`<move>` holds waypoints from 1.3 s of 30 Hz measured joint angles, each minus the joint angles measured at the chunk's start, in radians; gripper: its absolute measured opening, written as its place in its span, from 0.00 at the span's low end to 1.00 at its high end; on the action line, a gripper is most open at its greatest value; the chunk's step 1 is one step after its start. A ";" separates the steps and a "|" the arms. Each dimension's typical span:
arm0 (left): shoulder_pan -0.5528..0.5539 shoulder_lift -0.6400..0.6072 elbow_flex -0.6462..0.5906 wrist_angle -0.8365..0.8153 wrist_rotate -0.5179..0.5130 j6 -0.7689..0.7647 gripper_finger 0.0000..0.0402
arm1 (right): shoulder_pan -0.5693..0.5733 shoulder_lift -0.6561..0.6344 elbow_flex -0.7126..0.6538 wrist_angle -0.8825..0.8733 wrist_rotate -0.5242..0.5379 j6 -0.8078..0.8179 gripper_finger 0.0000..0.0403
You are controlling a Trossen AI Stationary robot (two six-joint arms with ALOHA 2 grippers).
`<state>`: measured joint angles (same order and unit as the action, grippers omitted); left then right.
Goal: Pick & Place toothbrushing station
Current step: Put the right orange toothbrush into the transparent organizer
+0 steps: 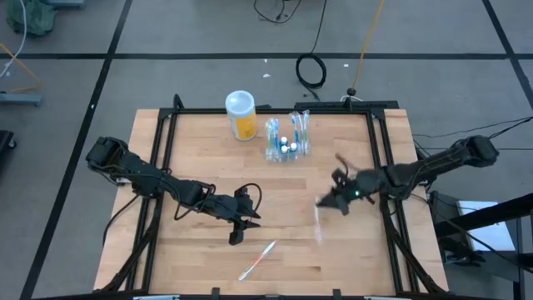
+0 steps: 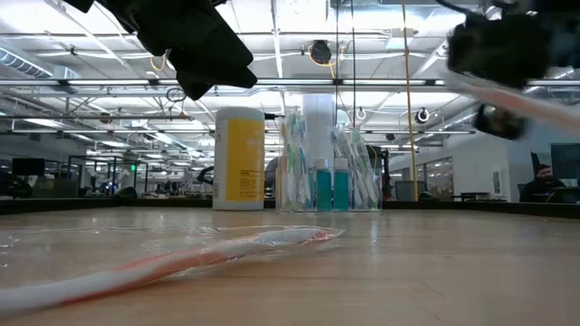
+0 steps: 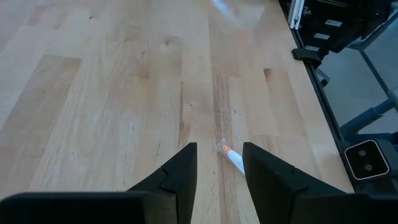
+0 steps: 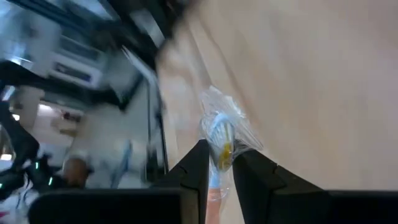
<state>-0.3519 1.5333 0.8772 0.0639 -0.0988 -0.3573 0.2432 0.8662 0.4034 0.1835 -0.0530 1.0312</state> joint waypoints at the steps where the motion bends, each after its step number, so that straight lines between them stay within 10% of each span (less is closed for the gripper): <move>1: 0.000 0.000 0.000 0.001 0.000 0.000 0.33 | -0.037 -0.003 0.000 0.049 0.015 -0.082 0.13; 13: 0.000 0.000 0.000 0.028 -0.001 0.008 0.33 | -0.439 -0.002 0.001 0.329 0.500 -0.884 0.12; 39: 0.016 0.000 0.000 0.097 -0.007 0.082 0.33 | -0.597 0.314 0.003 0.572 0.312 -0.886 0.01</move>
<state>-0.3355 1.5333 0.8776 0.1606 -0.1062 -0.2752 -0.3534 1.1797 0.4065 0.7554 0.2592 0.1449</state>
